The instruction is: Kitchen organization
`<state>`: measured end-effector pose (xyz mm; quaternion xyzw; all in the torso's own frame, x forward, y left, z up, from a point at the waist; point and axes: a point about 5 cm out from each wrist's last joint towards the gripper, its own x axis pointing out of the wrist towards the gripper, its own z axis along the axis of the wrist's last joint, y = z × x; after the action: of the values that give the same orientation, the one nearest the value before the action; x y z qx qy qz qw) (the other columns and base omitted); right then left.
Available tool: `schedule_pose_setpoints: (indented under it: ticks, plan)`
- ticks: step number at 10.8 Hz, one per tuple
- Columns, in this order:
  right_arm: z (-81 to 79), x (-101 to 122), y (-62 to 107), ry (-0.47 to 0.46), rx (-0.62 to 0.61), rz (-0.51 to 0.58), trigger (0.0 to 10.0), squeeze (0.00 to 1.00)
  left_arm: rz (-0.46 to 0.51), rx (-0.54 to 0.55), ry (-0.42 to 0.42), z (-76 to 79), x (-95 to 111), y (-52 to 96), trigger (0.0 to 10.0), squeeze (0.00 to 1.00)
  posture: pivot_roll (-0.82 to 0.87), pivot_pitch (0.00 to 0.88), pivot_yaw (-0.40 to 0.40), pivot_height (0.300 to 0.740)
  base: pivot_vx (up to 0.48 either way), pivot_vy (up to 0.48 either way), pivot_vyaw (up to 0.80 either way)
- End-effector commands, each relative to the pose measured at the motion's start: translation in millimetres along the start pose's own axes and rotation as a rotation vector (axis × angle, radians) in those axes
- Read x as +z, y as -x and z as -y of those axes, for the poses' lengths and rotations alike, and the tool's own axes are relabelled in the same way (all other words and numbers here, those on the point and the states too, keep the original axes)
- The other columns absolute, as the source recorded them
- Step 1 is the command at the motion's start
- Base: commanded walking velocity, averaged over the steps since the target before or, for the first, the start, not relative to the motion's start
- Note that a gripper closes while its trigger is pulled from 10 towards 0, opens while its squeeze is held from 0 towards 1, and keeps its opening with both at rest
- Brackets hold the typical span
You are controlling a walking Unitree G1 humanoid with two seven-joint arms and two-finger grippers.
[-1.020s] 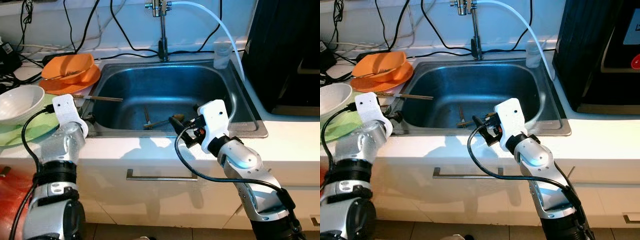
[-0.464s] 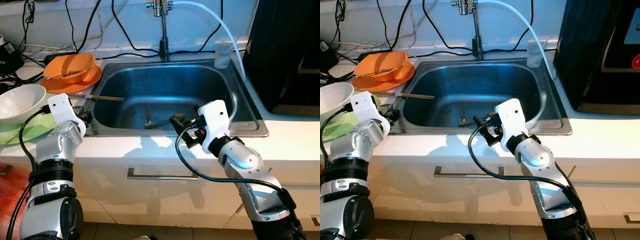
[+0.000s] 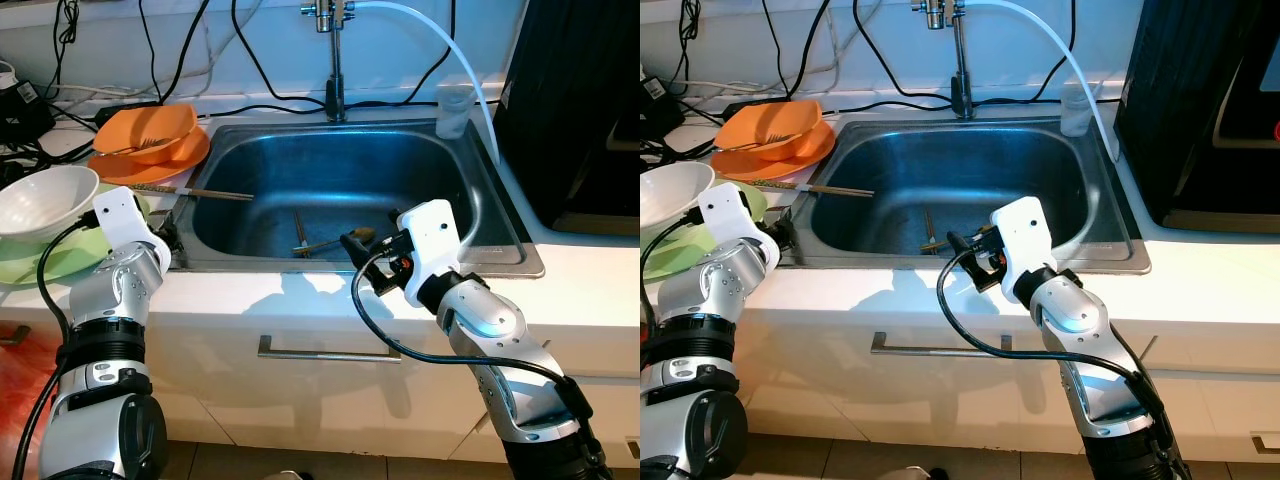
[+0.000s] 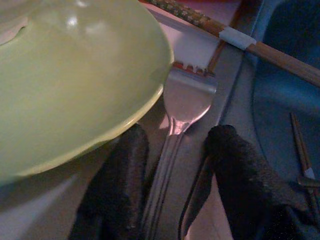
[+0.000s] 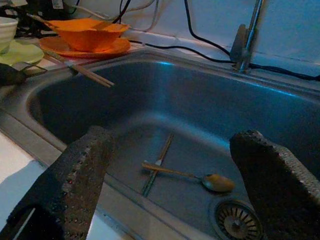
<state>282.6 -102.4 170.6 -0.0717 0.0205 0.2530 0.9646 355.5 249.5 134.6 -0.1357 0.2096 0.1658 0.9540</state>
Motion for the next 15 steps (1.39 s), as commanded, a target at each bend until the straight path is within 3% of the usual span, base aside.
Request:
schedule_pose_setpoints:
  ticks: [1,8,9,15]
  plan:
    - [0.1,4,1.5,-0.006,0.000,0.013,10.0,0.00,-0.088,-0.014,0.004,1.2,-18,-2.3,0.0,0.00,-0.03,0.000,0.100,0.740,0.000,0.000,0.00]
    - [0.2,4,1.4,-0.006,0.000,0.013,10.0,0.00,-0.089,-0.015,0.007,1.2,-18,-2.4,0.0,0.00,-0.03,0.000,0.100,0.740,0.000,0.000,0.00]
    - [0.8,2,0.2,-0.008,-0.012,0.013,10.0,0.00,0.003,-0.099,0.007,16.5,-15,-2.5,0.0,0.00,-0.03,0.000,0.107,0.740,0.000,0.000,0.00]
    - [2.5,3,-0.8,-0.004,-0.020,0.018,10.0,0.00,0.104,-0.220,-0.015,42.1,-9,3.1,0.0,0.00,-0.04,0.000,0.110,0.740,0.000,0.000,0.00]
